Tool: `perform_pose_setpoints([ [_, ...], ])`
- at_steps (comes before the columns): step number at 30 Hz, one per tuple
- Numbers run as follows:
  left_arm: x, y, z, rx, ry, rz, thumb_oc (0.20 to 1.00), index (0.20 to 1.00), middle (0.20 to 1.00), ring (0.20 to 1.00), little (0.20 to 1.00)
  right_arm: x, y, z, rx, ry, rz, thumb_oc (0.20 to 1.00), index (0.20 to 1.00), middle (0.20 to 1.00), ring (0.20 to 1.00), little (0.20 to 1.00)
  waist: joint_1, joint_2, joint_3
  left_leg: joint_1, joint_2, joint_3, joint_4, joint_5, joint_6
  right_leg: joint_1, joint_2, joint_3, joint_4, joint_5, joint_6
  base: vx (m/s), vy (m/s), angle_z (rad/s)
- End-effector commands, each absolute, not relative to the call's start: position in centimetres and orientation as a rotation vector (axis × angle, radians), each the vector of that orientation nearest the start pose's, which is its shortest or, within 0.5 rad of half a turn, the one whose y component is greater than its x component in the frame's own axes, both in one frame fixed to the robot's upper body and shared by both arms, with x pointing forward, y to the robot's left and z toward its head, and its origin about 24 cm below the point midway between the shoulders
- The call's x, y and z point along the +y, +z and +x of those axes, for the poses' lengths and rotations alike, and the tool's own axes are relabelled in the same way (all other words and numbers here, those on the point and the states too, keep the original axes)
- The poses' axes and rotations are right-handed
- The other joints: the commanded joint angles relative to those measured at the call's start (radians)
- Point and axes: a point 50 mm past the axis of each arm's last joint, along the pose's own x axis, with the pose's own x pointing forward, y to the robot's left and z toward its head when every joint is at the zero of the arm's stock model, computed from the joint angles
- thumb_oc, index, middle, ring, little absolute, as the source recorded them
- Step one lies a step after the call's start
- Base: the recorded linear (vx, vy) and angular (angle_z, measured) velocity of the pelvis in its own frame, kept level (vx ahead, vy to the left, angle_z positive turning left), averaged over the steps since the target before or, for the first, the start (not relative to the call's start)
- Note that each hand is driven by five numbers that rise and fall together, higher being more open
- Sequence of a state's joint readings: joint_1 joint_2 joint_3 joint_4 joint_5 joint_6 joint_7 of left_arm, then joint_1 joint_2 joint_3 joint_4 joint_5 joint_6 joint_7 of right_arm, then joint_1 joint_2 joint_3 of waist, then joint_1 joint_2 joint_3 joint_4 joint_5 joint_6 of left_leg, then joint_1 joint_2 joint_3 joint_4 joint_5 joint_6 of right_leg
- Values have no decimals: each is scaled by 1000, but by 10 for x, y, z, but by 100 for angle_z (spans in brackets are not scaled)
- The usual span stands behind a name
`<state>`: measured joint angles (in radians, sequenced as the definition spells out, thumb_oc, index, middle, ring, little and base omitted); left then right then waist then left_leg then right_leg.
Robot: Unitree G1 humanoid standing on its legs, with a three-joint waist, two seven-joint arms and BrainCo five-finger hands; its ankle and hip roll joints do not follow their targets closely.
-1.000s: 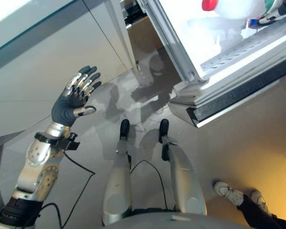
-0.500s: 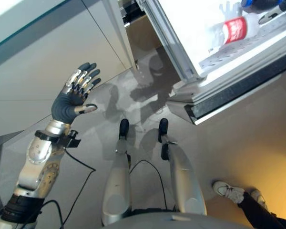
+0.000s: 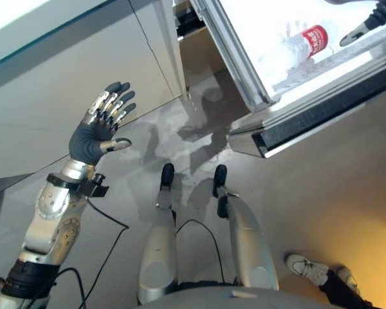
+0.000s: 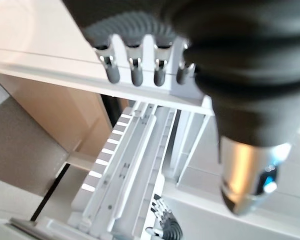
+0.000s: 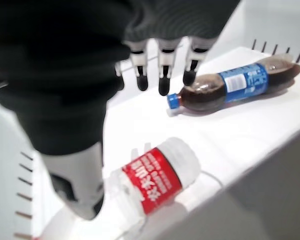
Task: Take the drinks into the refrigerator
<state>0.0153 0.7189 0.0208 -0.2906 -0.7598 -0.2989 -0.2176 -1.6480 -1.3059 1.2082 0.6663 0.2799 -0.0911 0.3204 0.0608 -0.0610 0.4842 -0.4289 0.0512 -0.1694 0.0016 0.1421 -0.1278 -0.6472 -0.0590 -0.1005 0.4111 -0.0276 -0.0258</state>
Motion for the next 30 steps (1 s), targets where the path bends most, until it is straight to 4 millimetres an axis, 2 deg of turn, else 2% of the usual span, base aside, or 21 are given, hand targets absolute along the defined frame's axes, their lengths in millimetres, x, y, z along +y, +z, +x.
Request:
perform_pose_setpoints([
  [1, 226, 191, 227, -612, -410, 35, 1000, 1000, 1000, 1000, 1000, -292, 400, 327, -234, -28, -1300, 1000, 1000, 1000, 1000, 1000, -17, -49, 36, 189, -27, -17, -89, -48, 34, 180, 43, -35, -150, -26, 59, -31, 3, 2],
  [6, 230, 190, 230, -600, -392, 58, 1000, 1000, 1000, 1000, 1000, -292, 403, 318, -306, -22, -1243, 1000, 1000, 1000, 1000, 1000, -18, -51, 36, 244, -26, -8, -86, -57, 37, 229, 35, -34, -145, -29, 57, -26, 10, 5],
  [8, 230, 188, 231, -593, -383, 53, 1000, 1000, 1000, 1000, 1000, -285, 410, 307, -376, -13, -1267, 1000, 1000, 1000, 1000, 1000, -30, -43, 35, 270, -28, 1, -75, -70, 42, 265, 31, -31, -154, -32, 58, -3, 19, 1],
  [12, 233, 184, 232, -570, -366, 45, 1000, 1000, 1000, 1000, 1000, -293, 405, 290, -465, -35, -1211, 1000, 1000, 1000, 1000, 1000, -57, -25, 15, 294, -33, 27, -39, -103, 56, 296, 19, -31, -151, -41, 61, 9, 47, 6],
  [13, 234, 181, 231, -567, -359, 32, 1000, 1000, 1000, 1000, 1000, -297, 405, 283, -498, -55, -1188, 1000, 1000, 1000, 1000, 1000, -80, -13, 13, 307, -32, 42, -31, -115, 56, 307, 15, -27, -137, -49, 61, 26, 42, 9],
  [15, 235, 182, 231, -559, -360, 49, 1000, 1000, 1000, 1000, 1000, -307, 397, 278, -501, -78, -1164, 1000, 1000, 1000, 1000, 1000, -82, -21, 6, 306, -32, 47, -26, -114, 57, 313, 13, -29, -144, -45, 61, 9, 15, 3],
  [17, 240, 178, 229, -554, -328, 35, 1000, 1000, 1000, 1000, 1000, -317, 389, 267, -555, -141, -1134, 1000, 1000, 1000, 1000, 1000, -119, -17, -13, 316, -34, 61, -14, -128, 63, 327, 13, -22, -147, -46, 63, 28, 45, 4],
  [18, 246, 176, 225, -554, -282, 38, 1000, 1000, 1000, 1000, 1000, -327, 370, 258, -574, -178, -1102, 1000, 1000, 1000, 1000, 1000, -162, -19, -33, 321, -36, 76, -4, -142, 68, 336, 13, -15, -153, -45, 66, 41, 55, 4],
  [21, 247, 177, 225, -552, -282, 59, 1000, 1000, 1000, 1000, 1000, -361, 322, 236, -535, -298, -985, 1000, 1000, 1000, 1000, 1000, -153, -34, -55, 334, -42, 90, 11, -169, 81, 346, 17, 7, -155, -44, 75, 43, 70, -15],
  [22, 248, 176, 223, -550, -274, 62, 1000, 1000, 1000, 1000, 1000, -367, 310, 231, -521, -326, -963, 1000, 1000, 1000, 1000, 1000, -172, -32, -62, 340, -42, 99, 15, -178, 86, 347, 21, 18, -152, -43, 80, 49, 83, -39],
  [24, 248, 174, 222, -545, -267, 71, 1000, 1000, 1000, 1000, 1000, -384, 278, 215, -475, -423, -911, 1000, 1000, 1000, 1000, 1000, -179, -27, -74, 357, -43, 117, 22, -197, 95, 351, 25, 39, -144, -42, 87, 59, 91, -36],
  [26, 247, 172, 220, -538, -270, 71, 1000, 1000, 1000, 1000, 1000, -393, 244, 201, -390, -458, -874, 1000, 1000, 1000, 1000, 1000, -190, -24, -87, 366, -44, 132, 32, -216, 103, 356, 26, 53, -141, -47, 92, 50, 92, -33],
  [30, 249, 170, 218, -536, -256, 75, 1000, 1000, 1000, 1000, 1000, -406, 188, 184, -187, -488, -836, 1000, 1000, 1000, 1000, 1000, -214, -21, -106, 377, -46, 154, 38, -234, 111, 353, 30, 77, -135, -50, 98, 27, 71, -29],
])
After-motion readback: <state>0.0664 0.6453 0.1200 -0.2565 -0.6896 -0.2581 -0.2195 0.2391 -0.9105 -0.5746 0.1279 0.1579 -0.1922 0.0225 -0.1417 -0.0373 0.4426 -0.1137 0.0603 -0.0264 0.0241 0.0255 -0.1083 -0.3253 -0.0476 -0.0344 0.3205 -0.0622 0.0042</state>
